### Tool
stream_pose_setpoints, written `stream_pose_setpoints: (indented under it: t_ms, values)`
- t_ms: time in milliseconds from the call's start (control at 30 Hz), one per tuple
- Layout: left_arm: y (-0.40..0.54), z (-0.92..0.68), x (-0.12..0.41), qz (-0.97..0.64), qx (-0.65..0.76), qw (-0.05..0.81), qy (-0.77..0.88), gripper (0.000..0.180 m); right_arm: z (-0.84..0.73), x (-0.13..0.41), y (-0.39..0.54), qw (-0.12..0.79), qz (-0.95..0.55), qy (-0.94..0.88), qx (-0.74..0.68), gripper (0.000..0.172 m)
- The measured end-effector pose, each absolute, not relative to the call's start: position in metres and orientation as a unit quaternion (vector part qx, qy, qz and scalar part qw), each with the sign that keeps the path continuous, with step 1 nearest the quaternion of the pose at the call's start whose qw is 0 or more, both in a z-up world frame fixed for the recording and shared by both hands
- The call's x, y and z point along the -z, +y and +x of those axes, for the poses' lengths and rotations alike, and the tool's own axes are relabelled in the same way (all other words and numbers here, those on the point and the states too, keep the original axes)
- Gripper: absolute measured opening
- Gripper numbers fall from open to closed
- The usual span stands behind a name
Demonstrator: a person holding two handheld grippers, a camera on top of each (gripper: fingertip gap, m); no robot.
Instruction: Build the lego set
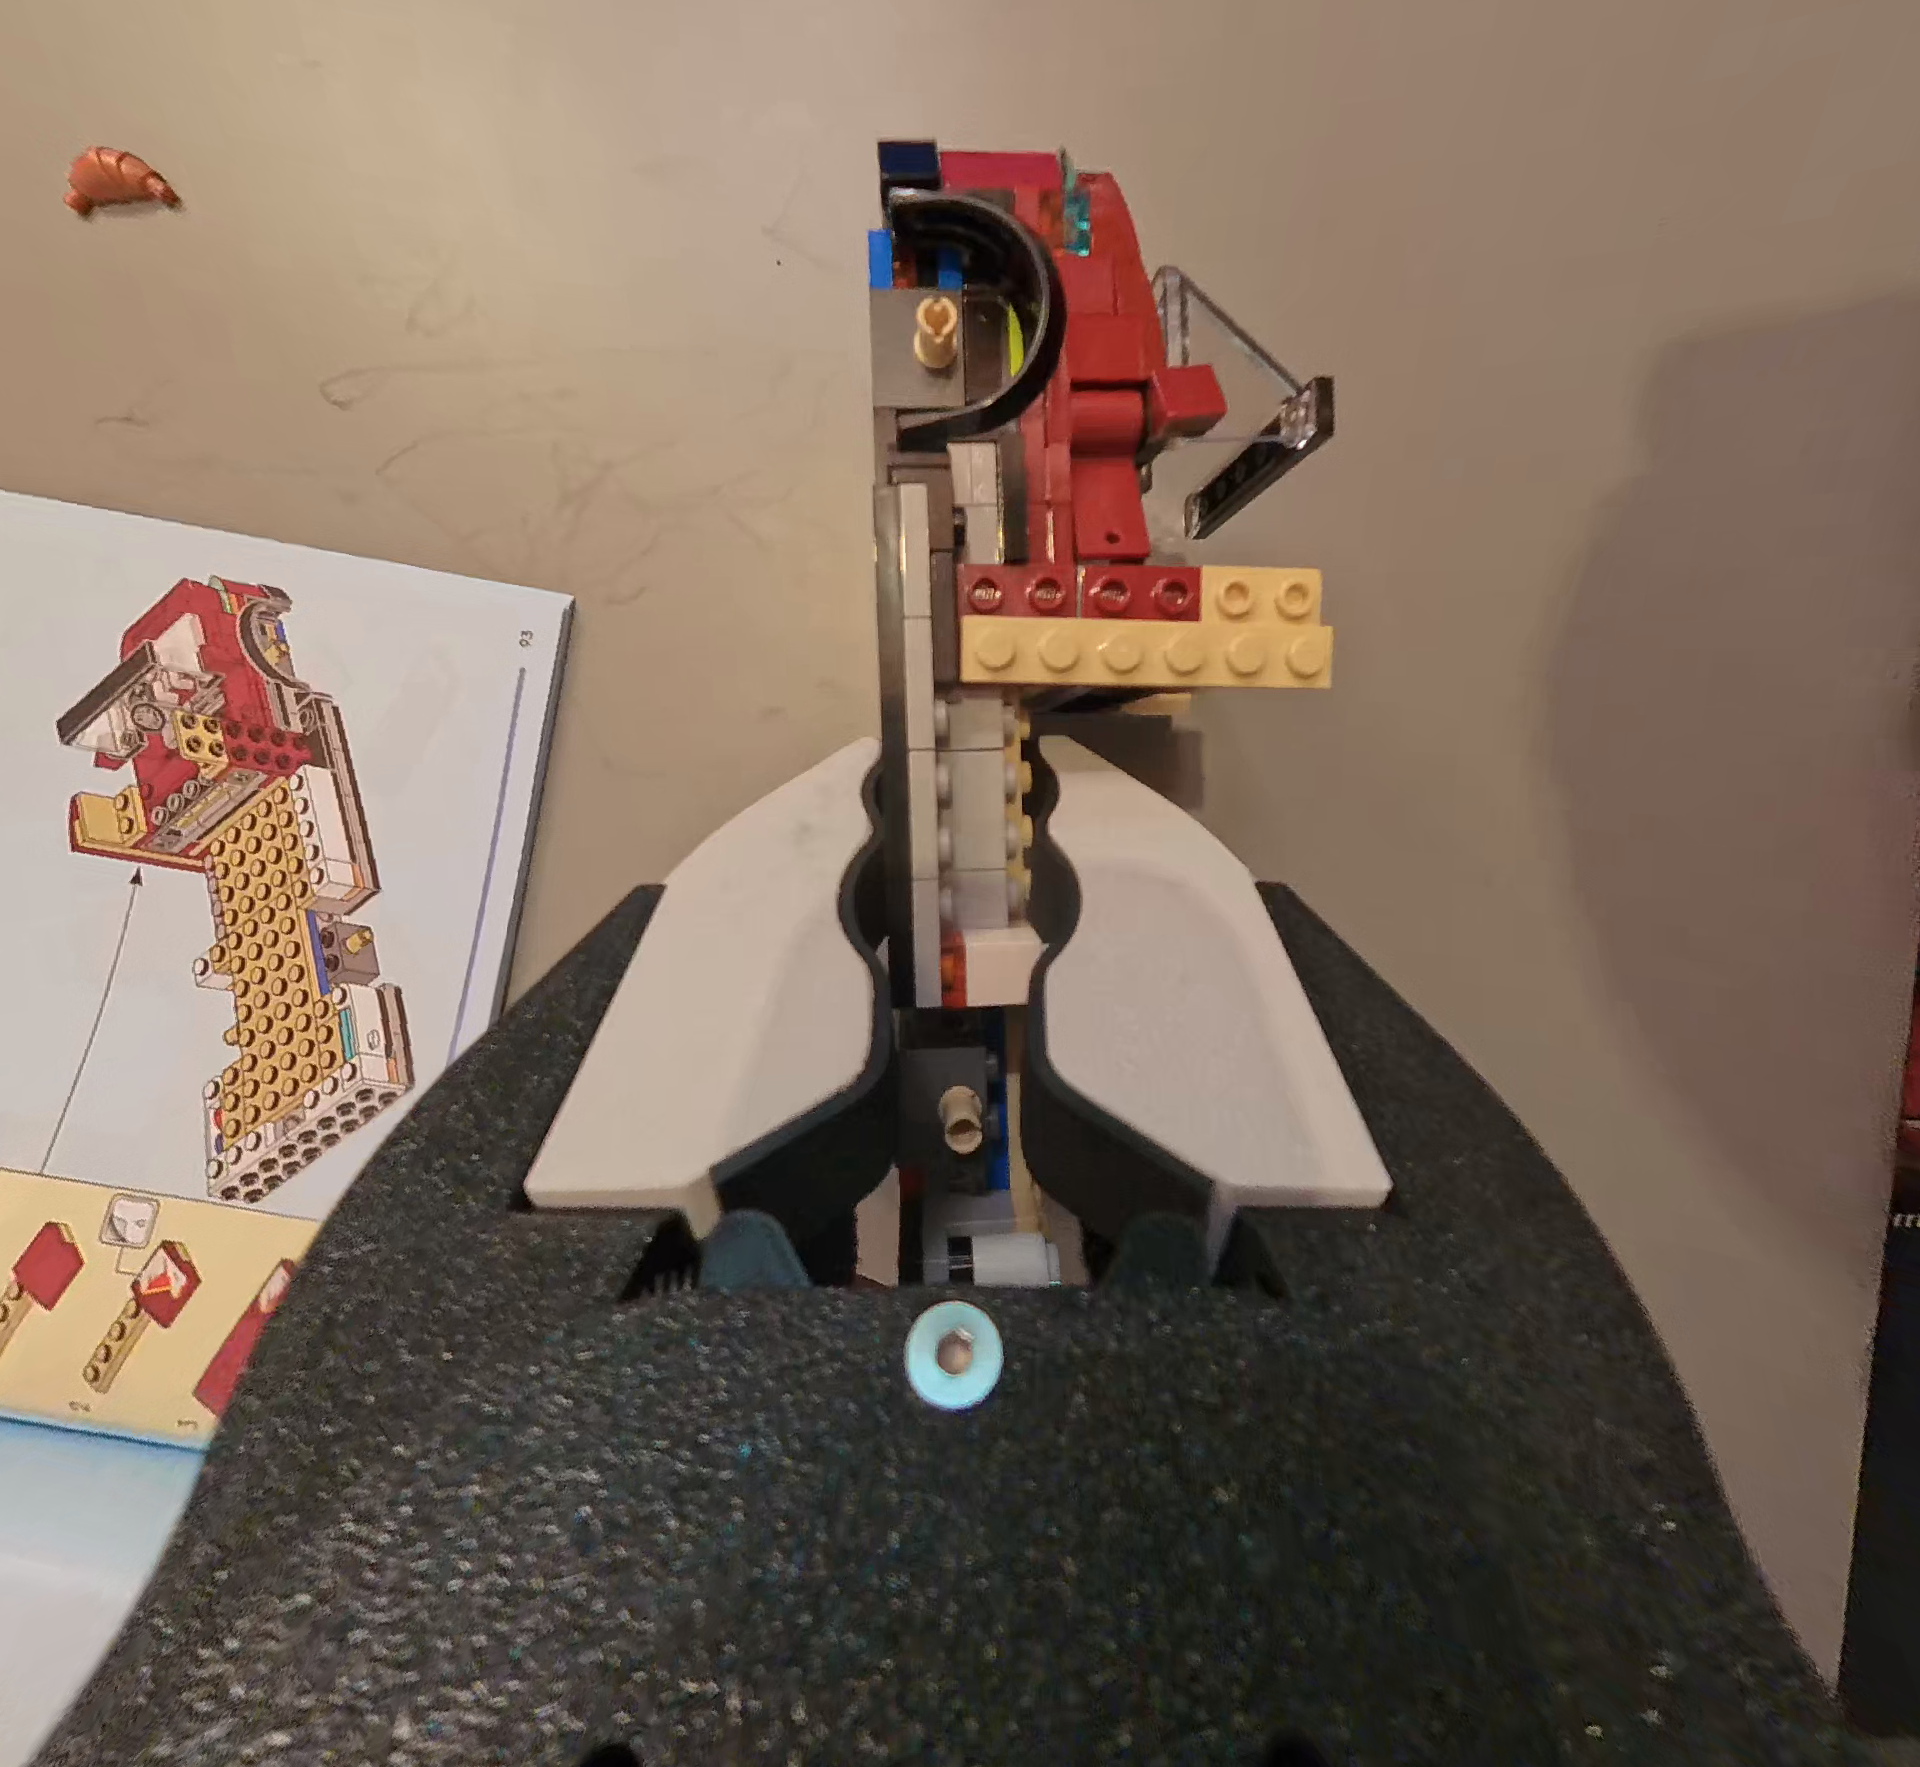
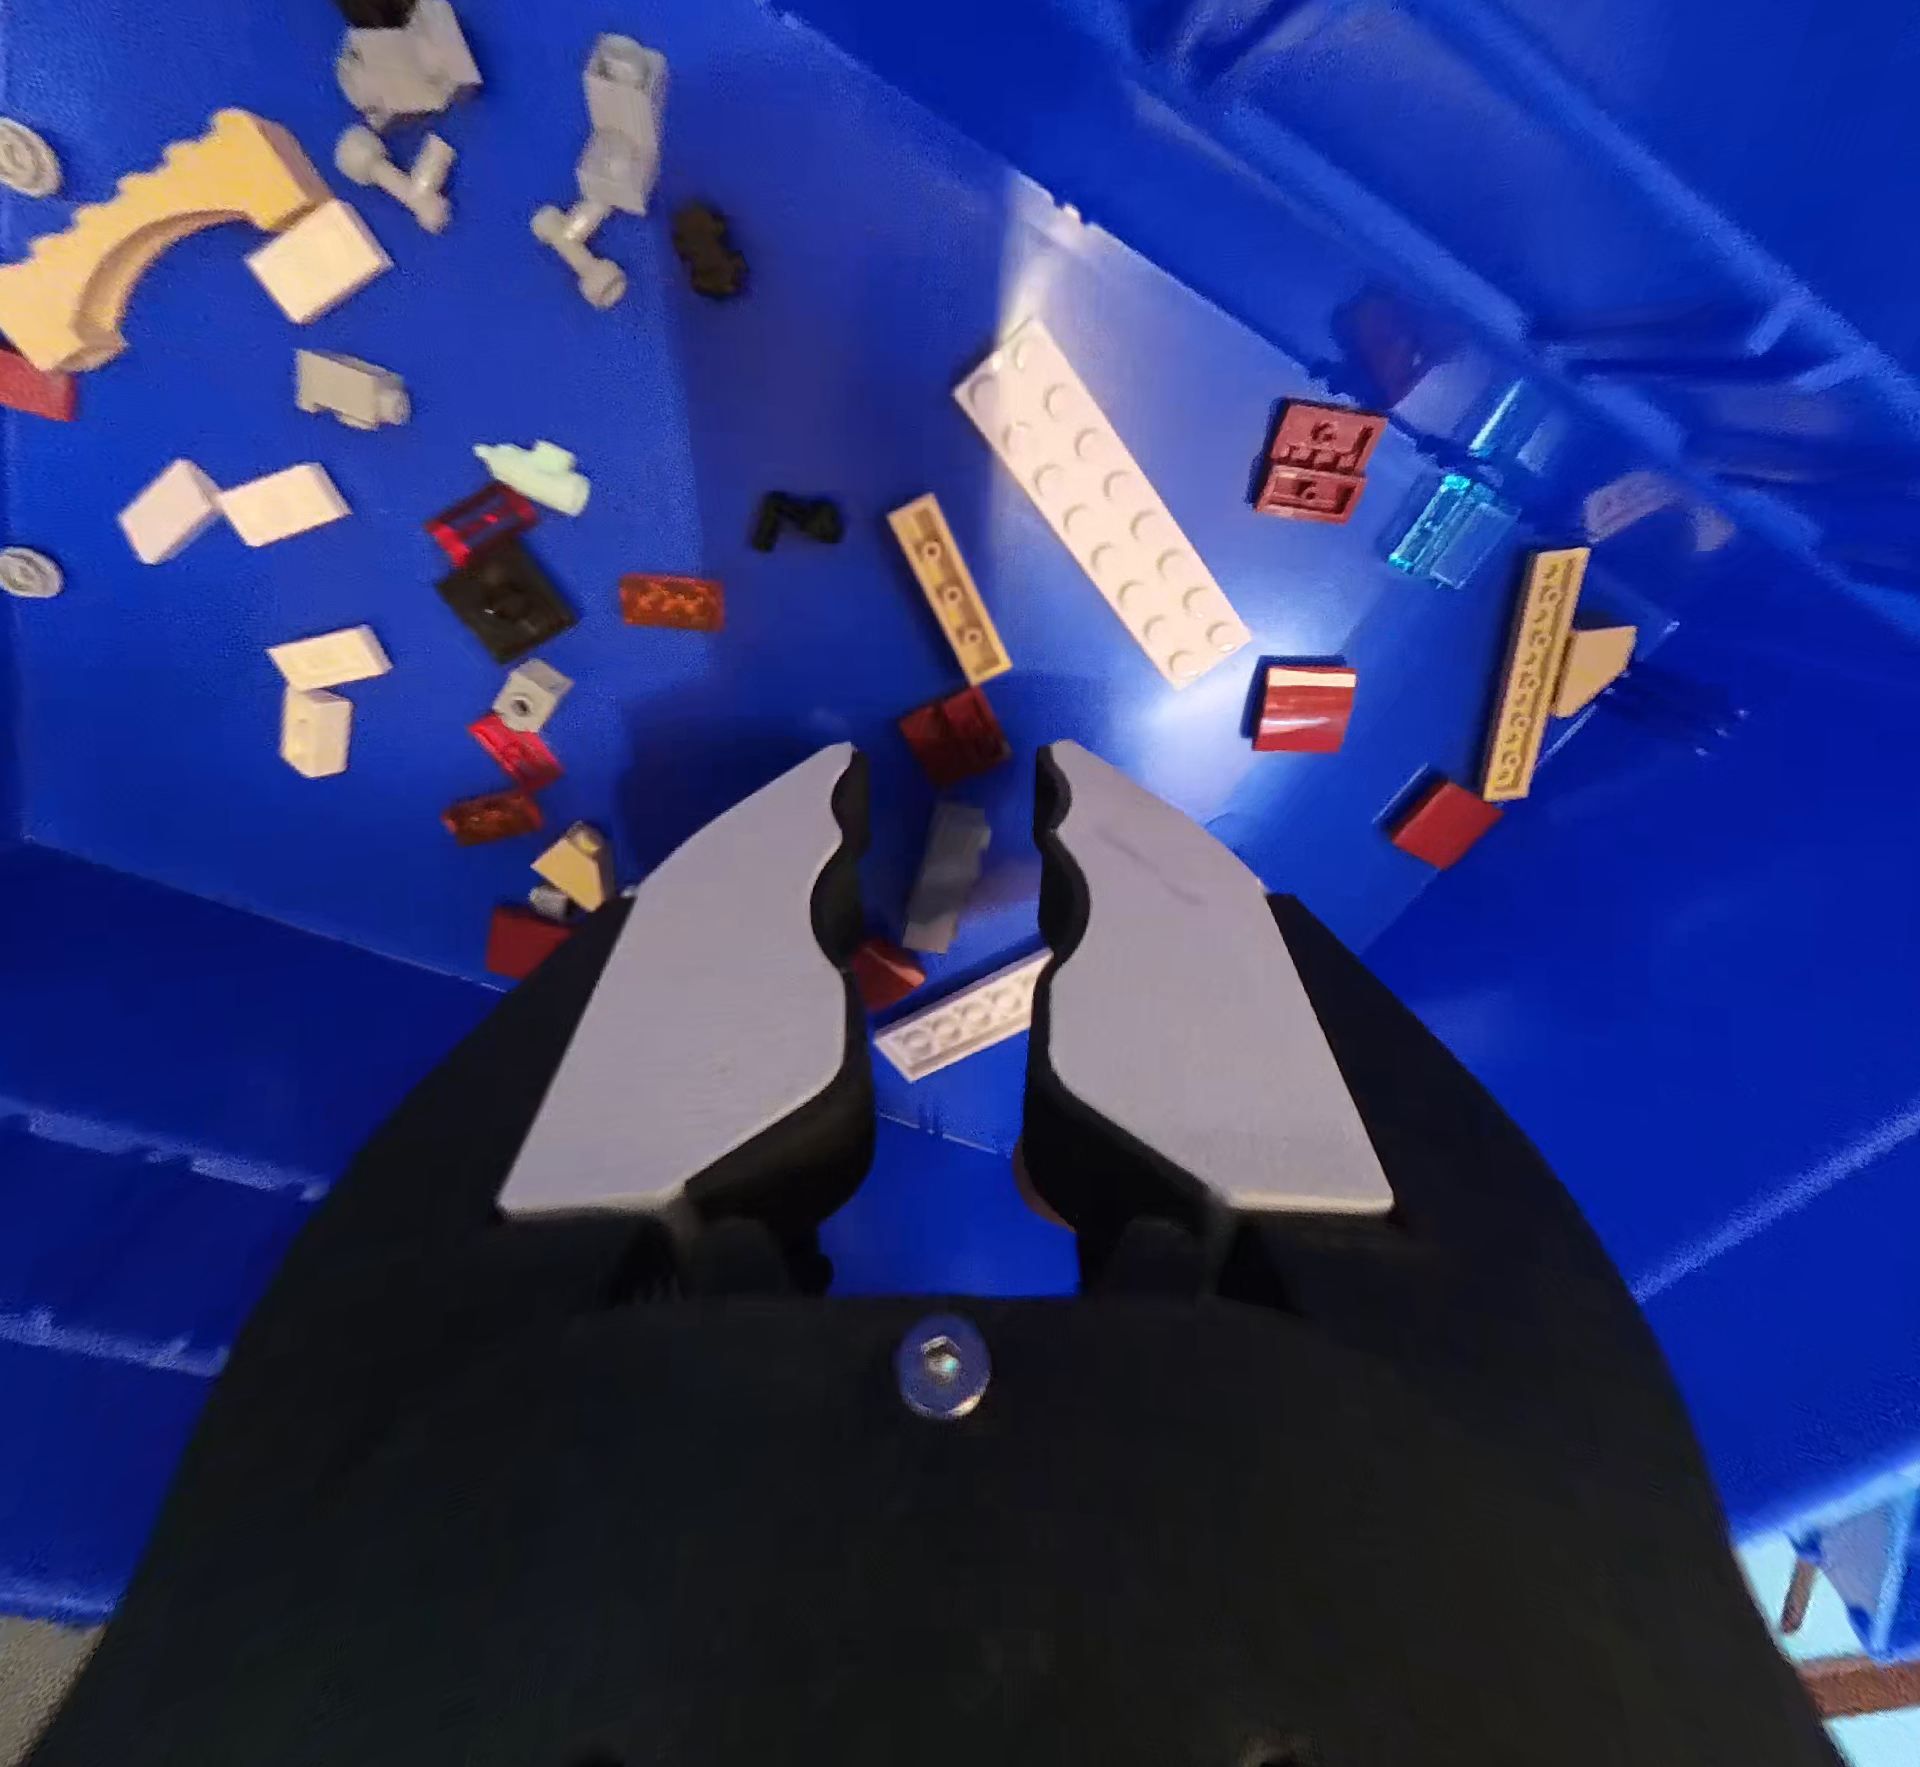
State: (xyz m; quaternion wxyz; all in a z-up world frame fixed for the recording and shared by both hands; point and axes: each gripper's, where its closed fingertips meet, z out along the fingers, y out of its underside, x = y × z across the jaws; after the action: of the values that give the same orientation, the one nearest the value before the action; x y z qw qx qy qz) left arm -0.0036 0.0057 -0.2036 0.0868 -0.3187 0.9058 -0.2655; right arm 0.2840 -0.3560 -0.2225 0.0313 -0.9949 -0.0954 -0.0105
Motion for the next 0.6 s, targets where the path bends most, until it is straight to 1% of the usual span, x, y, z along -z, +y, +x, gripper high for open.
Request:
stream_pose_setpoints:
  t_ms: [67, 133, 333, 433, 600]
  values:
    - [0.009, -0.006, 0.204, -0.325, 0.266, 0.087, 0.903, 0.022, 0.283, 0.230, -0.359, 0.018, -0.995, -0.093, -0.013, 0.030]
    - [0.012, -0.008, 0.205, -0.331, 0.266, 0.087, 0.901, 0.022, 0.283, 0.231, -0.355, 0.023, -0.995, -0.092, -0.018, 0.020]
    - [0.017, -0.015, 0.205, -0.342, 0.272, 0.094, 0.895, 0.022, 0.275, 0.225, -0.354, 0.019, -0.996, -0.091, 0.007, 0.020]
    - [0.019, -0.021, 0.205, -0.345, 0.274, 0.095, 0.893, 0.022, 0.268, 0.199, -0.347, 0.052, -0.994, -0.080, 0.055, 0.019]
    - [0.026, -0.026, 0.208, -0.363, 0.270, 0.097, 0.886, 0.022, 0.220, 0.131, -0.309, 0.152, -0.978, -0.081, 0.122, 0.020]
